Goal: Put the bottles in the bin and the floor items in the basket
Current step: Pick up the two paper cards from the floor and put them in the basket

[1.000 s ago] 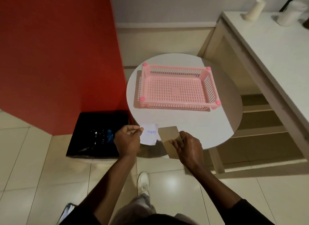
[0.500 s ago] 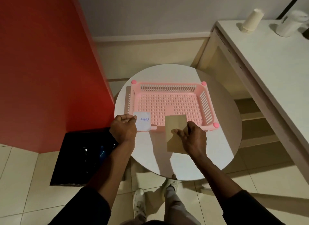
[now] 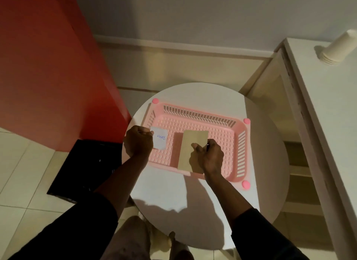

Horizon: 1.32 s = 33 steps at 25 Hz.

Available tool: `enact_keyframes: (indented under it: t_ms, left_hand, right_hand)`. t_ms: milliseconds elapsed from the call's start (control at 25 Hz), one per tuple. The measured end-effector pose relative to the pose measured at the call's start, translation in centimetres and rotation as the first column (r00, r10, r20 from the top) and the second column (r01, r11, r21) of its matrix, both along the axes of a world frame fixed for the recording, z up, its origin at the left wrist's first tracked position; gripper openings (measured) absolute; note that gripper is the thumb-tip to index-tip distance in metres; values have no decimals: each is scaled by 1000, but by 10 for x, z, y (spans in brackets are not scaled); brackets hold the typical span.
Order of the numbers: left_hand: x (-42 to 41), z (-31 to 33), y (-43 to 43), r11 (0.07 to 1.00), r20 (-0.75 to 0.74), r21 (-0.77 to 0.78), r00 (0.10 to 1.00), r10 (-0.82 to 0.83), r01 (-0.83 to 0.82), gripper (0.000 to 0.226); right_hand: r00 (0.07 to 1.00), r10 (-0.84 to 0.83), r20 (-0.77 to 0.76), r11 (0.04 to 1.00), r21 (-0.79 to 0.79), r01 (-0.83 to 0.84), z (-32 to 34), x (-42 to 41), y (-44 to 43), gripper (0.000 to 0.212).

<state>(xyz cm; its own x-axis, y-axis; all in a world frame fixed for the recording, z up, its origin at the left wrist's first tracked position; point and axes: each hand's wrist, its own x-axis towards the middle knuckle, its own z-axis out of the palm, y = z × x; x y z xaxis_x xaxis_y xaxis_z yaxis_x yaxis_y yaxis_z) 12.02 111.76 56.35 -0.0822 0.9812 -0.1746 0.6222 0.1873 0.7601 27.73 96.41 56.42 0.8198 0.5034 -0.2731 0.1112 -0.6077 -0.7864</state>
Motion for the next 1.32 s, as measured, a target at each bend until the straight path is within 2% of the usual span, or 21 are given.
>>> enact_keyframes:
  t_ms: [120,240,320,400,480,560,680,760,880,1040,1200,1320]
  left_hand:
    - [25,-8,14,998,-124,57,992,-33,40,12]
    - [48,-18,29,997,-156,4,985,-75,77,10]
    - [58,-26,40,989,-199,-25,969,-146,144,11]
    - [72,-34,49,971,-267,21,937,-225,239,13]
    - [87,-38,57,963,-272,71,934,-233,261,11]
    - [98,-40,64,957,-314,71,917,-245,280,11]
    - [102,-40,71,941,-424,24,856,-296,337,24]
    - [101,-39,68,924,-454,-15,820,-347,383,42]
    - [94,-42,56,881,-490,-31,761,-425,472,62]
    - [76,-64,26,718,-573,-120,543,-614,685,61]
    - [63,-83,15,624,-593,-239,397,-701,744,67]
    - [59,-83,15,635,-625,-229,388,-677,738,73]
  right_hand:
    - [994,-66,-83,998,-19,64,-22,15,31,31]
    - [984,-139,-115,988,-82,130,-41,27,55,31]
    - [981,-150,-122,983,-125,135,-52,32,68,24]
    - [981,-150,-126,981,-146,131,-63,37,83,20]
    - [984,-141,-112,980,-157,122,-71,40,99,20]
    - [988,-128,-90,981,-160,113,-76,42,115,29]
    - [989,-120,-83,980,-167,105,-79,41,129,47]
    - [998,-64,-13,974,-217,60,-80,40,128,57]
    - [974,97,206,949,-313,-28,-82,35,113,63]
    - [844,314,435,945,-226,-235,-83,19,85,52]
    - [681,608,408,791,-388,-474,-92,11,75,46]
    - [651,672,353,733,-444,-516,-100,13,70,46]
